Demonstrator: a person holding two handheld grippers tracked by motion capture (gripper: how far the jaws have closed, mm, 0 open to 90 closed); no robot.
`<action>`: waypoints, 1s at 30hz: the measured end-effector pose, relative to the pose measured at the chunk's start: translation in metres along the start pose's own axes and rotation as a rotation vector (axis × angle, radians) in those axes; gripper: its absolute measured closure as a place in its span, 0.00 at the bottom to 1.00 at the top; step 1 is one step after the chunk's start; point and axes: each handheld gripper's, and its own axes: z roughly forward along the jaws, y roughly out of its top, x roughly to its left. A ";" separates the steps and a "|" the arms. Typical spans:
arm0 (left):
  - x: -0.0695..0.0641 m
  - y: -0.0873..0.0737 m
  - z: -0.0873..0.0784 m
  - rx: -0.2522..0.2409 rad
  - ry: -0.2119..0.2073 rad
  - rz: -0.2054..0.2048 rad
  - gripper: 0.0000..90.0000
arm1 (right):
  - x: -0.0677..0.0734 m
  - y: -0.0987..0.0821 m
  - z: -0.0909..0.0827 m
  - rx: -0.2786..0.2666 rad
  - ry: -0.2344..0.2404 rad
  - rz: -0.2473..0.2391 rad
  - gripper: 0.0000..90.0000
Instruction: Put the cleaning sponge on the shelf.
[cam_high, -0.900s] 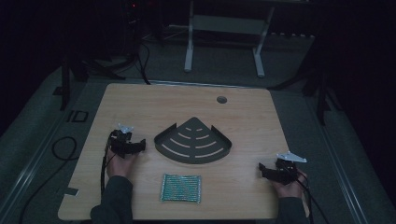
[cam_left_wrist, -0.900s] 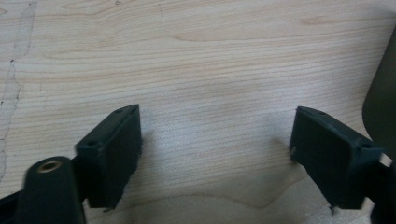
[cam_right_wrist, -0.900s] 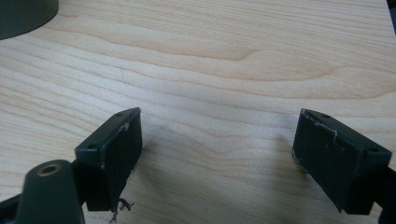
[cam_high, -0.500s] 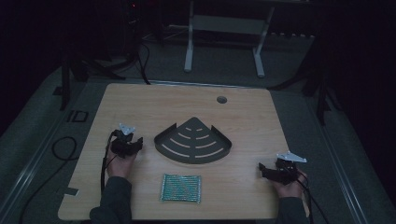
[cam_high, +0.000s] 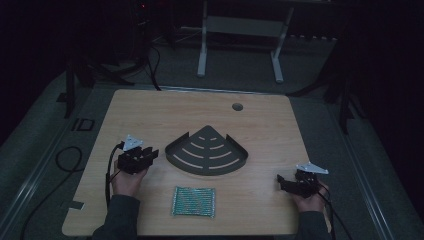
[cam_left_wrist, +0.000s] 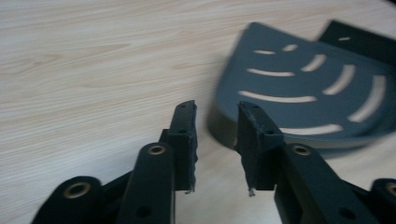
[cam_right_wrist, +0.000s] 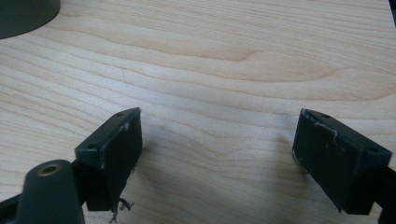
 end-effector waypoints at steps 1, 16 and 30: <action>-0.003 0.001 -0.002 -0.003 -0.018 0.002 0.78 | 0.000 0.000 0.000 0.000 0.000 0.000 0.17; -0.051 -0.007 -0.005 0.094 -0.203 0.180 1.00 | 0.000 0.000 0.000 -0.001 0.002 -0.004 0.17; -0.102 -0.030 0.014 0.206 -0.346 0.324 1.00 | 0.000 0.000 0.000 -0.001 0.003 -0.003 0.17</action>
